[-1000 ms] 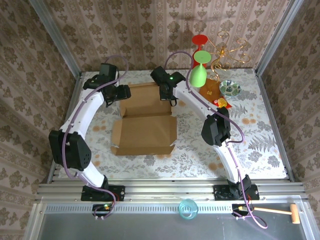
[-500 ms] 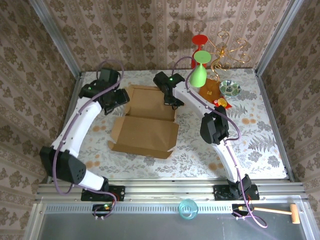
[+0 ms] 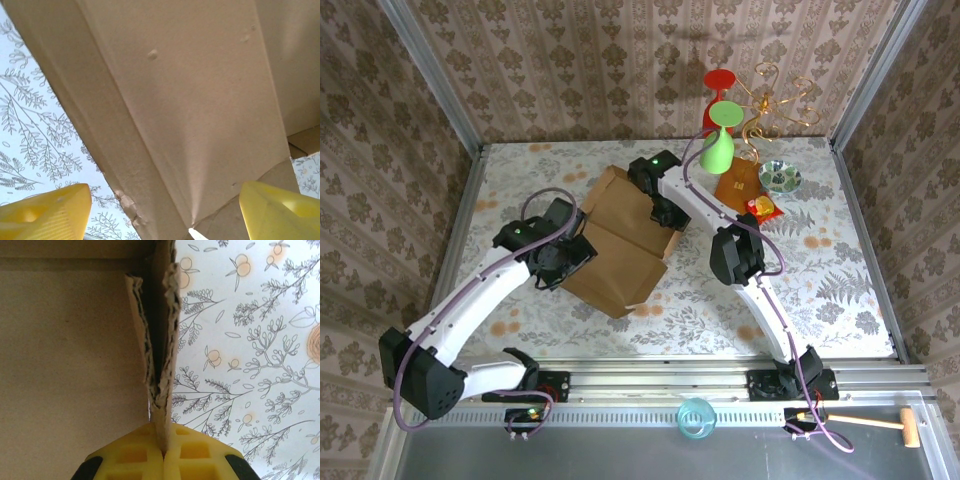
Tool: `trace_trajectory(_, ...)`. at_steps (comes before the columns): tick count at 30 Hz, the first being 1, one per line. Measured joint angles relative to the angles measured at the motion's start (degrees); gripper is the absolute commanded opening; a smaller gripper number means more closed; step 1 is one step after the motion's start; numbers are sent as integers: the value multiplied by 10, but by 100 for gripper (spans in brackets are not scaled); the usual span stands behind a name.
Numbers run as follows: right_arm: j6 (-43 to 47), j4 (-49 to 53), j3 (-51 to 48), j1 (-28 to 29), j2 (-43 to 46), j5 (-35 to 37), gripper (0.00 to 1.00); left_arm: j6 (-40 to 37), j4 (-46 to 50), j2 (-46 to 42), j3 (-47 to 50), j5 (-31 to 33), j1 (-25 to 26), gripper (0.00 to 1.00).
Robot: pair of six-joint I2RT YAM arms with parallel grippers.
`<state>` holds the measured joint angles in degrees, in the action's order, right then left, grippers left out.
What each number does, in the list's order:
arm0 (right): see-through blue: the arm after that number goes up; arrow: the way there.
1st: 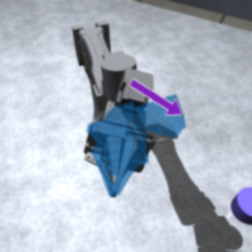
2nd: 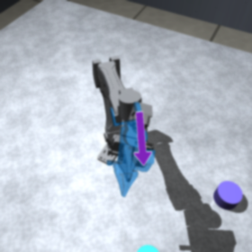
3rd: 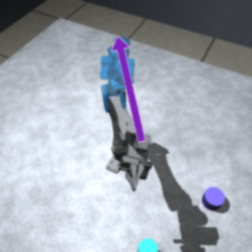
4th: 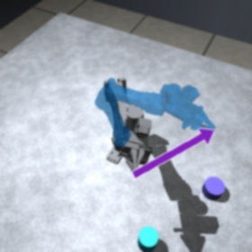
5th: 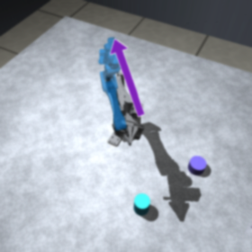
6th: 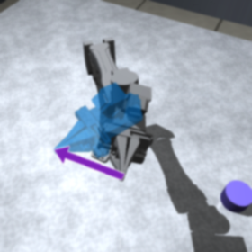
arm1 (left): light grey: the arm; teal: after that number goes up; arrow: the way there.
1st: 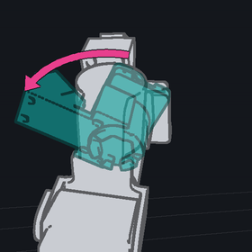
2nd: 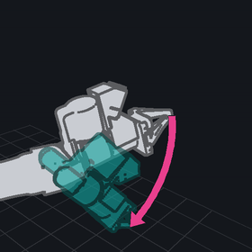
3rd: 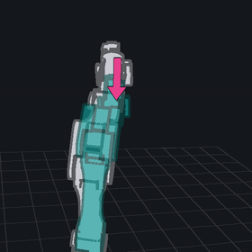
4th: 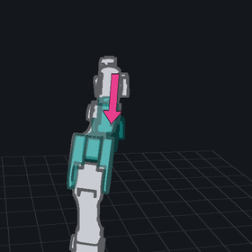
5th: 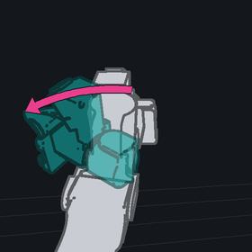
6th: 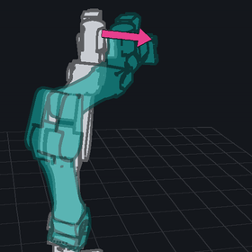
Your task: Fold the paper box
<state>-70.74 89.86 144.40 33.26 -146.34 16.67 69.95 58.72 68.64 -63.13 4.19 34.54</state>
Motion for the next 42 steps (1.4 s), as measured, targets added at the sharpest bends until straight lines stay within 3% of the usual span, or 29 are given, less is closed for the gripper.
trace_trajectory(3,-12,-1,-16,-4,1,-15,0,4,-2,-10,19,-6,-11,85)
trace_trajectory(13,-35,-35,-110,-23,31,-71,0,-3,-80,-36,110,-40,-51,85)
trace_trajectory(18,-37,-49,-126,-27,40,-86,0,-5,-149,-54,148,-39,-55,79)
trace_trajectory(20,-39,-50,-126,-27,40,-87,0,-4,-170,-49,155,-39,-57,70)
trace_trajectory(23,-41,-51,-128,-27,41,-88,0,-3,-199,-29,153,-37,-57,49)
trace_trajectory(27,-45,-64,-148,-27,54,-93,0,-2,-210,-8,149,-26,-57,3)
trace_trajectory(28,-47,-71,-160,-27,60,-97,0,-4,-210,-6,148,-22,-57,0)
trace_trajectory(29,-48,-77,-169,-27,66,-101,3,-5,-209,-4,145,-17,-57,0)
trace_trajectory(35,-63,-152,-264,-23,119,-125,44,-10,-168,-1,99,4,-62,0)
trace_trajectory(42,-75,-240,-349,1,180,-163,73,-46,-119,-1,66,22,-73,0)
